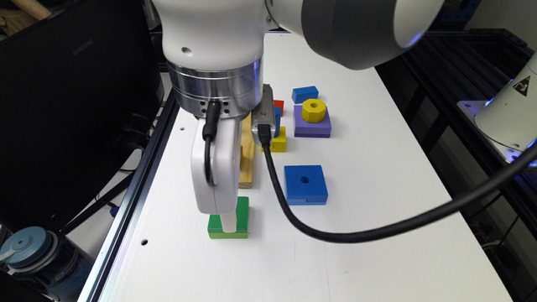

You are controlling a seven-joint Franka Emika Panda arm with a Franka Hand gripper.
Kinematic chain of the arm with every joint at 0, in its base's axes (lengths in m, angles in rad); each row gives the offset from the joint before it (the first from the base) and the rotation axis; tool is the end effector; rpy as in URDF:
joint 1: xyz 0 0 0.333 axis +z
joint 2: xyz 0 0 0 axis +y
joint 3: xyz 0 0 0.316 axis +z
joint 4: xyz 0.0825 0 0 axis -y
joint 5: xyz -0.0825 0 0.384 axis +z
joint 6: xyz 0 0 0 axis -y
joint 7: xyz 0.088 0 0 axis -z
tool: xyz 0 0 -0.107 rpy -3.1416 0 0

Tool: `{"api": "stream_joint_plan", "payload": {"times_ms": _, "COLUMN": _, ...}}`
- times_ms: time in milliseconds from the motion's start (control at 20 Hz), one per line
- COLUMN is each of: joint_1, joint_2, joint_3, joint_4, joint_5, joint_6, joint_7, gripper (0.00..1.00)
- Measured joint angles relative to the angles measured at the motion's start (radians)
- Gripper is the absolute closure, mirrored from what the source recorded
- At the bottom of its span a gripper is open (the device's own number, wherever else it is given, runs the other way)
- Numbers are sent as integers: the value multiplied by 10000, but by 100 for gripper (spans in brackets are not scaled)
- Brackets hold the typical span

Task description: Pick up green block.

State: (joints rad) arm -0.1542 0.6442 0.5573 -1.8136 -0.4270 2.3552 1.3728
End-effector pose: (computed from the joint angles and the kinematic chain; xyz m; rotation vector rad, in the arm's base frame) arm 0.6106 0.2246 0.2292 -2.8871 1.1534 0.0011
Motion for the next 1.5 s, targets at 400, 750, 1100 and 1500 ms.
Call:
{"api": "stream_joint_plan", "payload": {"times_ms": 400, "joint_1": 266, "joint_2": 461, "joint_3": -351, "joint_4": 36, "joint_5": -187, "joint_6": 496, "joint_7": 82, "gripper": 0}}
{"api": "stream_joint_plan", "payload": {"times_ms": 750, "joint_1": 496, "joint_2": 773, "joint_3": -623, "joint_4": 172, "joint_5": -202, "joint_6": 721, "joint_7": 82, "gripper": 0}}
{"api": "stream_joint_plan", "payload": {"times_ms": 1100, "joint_1": 813, "joint_2": 1020, "joint_3": -939, "joint_4": 334, "joint_5": -279, "joint_6": 836, "joint_7": 191, "gripper": 0}}
{"api": "stream_joint_plan", "payload": {"times_ms": 1500, "joint_1": 816, "joint_2": 1005, "joint_3": -947, "joint_4": 335, "joint_5": -280, "joint_6": 837, "joint_7": 195, "gripper": 0}}
